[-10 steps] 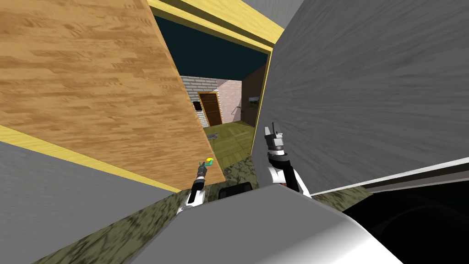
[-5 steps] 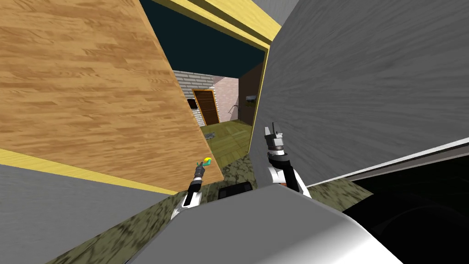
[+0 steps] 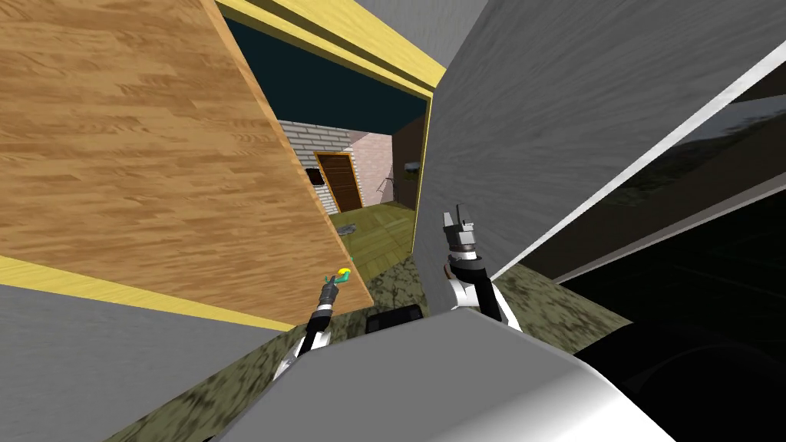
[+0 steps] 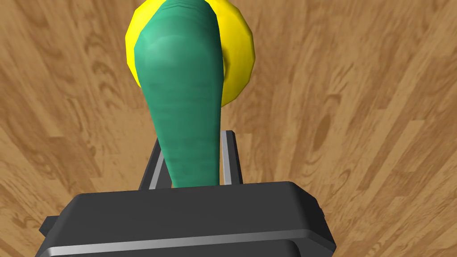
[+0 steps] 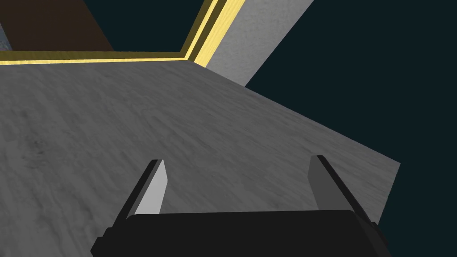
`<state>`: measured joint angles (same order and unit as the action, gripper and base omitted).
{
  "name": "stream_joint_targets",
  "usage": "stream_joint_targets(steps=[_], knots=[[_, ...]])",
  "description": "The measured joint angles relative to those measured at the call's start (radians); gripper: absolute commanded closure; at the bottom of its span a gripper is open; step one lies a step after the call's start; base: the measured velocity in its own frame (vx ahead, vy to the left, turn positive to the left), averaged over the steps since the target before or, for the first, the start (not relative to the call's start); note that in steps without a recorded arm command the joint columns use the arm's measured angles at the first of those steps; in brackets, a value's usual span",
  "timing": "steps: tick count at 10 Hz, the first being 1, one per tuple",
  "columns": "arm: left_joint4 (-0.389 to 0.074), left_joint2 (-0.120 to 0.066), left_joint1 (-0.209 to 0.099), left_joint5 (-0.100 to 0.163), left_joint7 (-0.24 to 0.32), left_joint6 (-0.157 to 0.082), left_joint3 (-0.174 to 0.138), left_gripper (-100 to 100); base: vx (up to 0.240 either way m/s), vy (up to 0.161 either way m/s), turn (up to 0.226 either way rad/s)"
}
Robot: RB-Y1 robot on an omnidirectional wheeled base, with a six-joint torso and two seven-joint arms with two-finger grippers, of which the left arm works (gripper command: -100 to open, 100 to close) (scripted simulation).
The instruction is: Pull the door open
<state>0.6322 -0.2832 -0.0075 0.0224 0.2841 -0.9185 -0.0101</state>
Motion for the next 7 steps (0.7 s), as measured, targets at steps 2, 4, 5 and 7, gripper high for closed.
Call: stream_joint_targets(steps=[2, 4, 5, 7], knots=[[0.048, -0.018, 0.040, 0.000, 0.016, 0.007, 0.003, 100, -0.112, 0.020, -0.217], [0.034, -0.042, 0.053, -0.001, 0.041, -0.021, 0.007, 100, -0.054, -0.003, -0.065], [0.017, -0.050, 0.053, -0.001, 0.048, -0.038, 0.008, 100, -0.089, -0.045, -0.250], [0.006, -0.100, 0.085, 0.003, 0.086, -0.087, 0.006, 100, -0.160, -0.043, -0.233]])
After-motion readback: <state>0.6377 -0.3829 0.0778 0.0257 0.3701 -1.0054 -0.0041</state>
